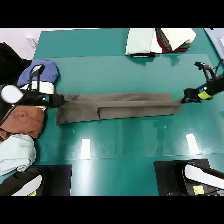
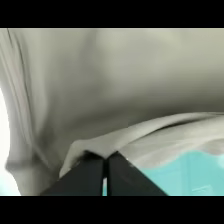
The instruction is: Fold the shirts.
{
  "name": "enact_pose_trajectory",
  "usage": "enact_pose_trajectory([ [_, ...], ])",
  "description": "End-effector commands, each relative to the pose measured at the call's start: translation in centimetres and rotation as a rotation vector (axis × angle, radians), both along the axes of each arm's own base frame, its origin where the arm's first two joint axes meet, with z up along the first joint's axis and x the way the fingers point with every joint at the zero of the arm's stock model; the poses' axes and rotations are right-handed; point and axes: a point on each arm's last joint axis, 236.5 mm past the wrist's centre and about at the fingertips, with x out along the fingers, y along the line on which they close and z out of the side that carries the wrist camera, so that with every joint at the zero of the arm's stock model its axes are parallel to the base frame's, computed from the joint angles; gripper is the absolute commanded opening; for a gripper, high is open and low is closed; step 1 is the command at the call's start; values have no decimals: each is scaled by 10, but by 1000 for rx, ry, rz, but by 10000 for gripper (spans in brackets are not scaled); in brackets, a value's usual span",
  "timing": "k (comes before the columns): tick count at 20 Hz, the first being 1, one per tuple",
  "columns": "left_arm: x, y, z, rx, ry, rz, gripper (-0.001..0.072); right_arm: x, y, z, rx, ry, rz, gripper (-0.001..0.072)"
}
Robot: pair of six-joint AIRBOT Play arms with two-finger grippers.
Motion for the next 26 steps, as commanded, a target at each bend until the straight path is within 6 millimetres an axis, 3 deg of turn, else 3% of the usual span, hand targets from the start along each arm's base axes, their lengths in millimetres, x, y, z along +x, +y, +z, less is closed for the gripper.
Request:
enact_pose_trajectory([
  [1,46,-1,-25,31,6,-8,27,43,15,-7,121,-20,-25,12],
  [4,67,-2,-36,31,-1,4,29,72,20,-9,178,-47,-39,17],
  [5,72,-2,-33,29,-17,8,137,82,21,-8,195,-63,-46,147],
  [6,75,-3,-29,24,-28,11,377,91,19,-4,215,-81,-60,337],
  [7,76,-4,-24,19,-31,9,457,97,16,-1,230,-100,-62,377],
  [8,76,-6,-18,17,-26,2,457,99,13,1,239,-116,-50,382],
  [10,74,-11,-8,-3,-11,-10,456,93,-2,-2,242,-116,-45,382],
  [11,72,-14,-6,-13,-1,-15,355,84,-11,-9,248,-93,-56,382],
  [12,70,-16,-6,-26,7,-16,155,75,-19,-18,259,-69,-71,383],
  [13,70,-19,-5,-39,9,-14,28,65,-27,-30,269,-45,-95,406],
  [14,70,-24,-3,-69,7,-8,27,56,-35,-43,280,-22,-131,552],
  [15,71,-31,1,-110,7,-1,27,47,-41,-57,296,9,-163,597],
  [18,69,-47,5,-195,28,3,26,26,-32,-90,387,117,-160,597],
  [22,61,-55,1,-231,70,-1,26,43,8,-101,532,97,-116,595],
  [24,57,-60,1,-231,79,-15,26,46,22,-108,528,108,-91,582],
  [25,55,-67,1,-230,75,-31,26,46,27,-110,526,115,-77,491],
  [26,55,-78,3,-230,60,-50,26,47,33,-112,516,110,-53,350],
])
